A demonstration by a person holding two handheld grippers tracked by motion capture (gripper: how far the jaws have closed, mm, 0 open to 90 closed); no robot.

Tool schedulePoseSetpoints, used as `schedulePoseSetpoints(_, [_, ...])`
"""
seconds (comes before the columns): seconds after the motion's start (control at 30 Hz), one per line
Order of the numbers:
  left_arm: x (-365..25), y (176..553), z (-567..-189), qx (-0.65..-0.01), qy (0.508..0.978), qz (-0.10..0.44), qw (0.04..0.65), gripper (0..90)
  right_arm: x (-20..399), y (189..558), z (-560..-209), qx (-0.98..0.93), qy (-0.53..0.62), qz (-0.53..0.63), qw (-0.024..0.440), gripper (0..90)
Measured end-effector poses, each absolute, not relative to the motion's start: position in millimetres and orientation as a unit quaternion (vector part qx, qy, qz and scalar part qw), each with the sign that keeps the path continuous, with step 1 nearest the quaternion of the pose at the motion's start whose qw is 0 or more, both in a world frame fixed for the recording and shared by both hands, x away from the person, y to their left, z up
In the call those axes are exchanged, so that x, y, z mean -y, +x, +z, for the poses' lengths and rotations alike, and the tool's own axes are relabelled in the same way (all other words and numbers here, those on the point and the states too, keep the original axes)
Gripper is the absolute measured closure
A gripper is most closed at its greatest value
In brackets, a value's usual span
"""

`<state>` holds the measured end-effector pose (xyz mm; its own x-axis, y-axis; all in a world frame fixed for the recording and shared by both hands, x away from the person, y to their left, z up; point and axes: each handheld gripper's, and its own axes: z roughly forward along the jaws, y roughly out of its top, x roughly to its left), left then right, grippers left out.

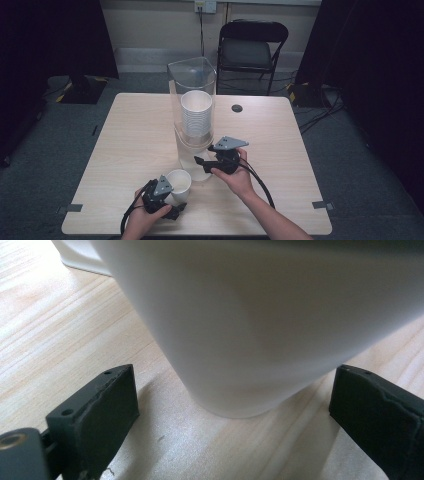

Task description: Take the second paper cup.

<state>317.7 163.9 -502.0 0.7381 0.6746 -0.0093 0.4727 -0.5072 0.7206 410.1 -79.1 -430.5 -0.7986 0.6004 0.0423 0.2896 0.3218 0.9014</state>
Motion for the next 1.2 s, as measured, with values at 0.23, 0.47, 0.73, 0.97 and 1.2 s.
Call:
schedulePoseSetpoints(0.23, [-164.0,317.8,-501.9,-0.333,0.858,0.139,0.366,4.7,66.8,412.4,-414.0,-0.781,0.283,0.534,0.154,23.3])
schedulePoseSetpoints(0.47, [-163.7,317.8,-502.1,-0.335,0.856,0.138,0.368,4.6,55.2,420.3,-414.9,-0.770,0.291,0.538,0.183,23.7])
schedulePoseSetpoints(0.73, [-163.7,317.6,-502.1,-0.335,0.857,0.138,0.367,4.6,53.3,421.2,-417.4,-0.772,0.279,0.540,0.188,34.3])
schedulePoseSetpoints(0.97, [-163.5,317.5,-502.3,-0.337,0.856,0.137,0.369,4.6,55.4,420.3,-421.5,-0.771,0.268,0.544,0.193,34.8])
schedulePoseSetpoints(1.2, [-163.6,317.6,-502.2,-0.336,0.856,0.137,0.368,4.6,58.4,422.3,-443.4,-0.807,0.270,0.494,0.179,37.8])
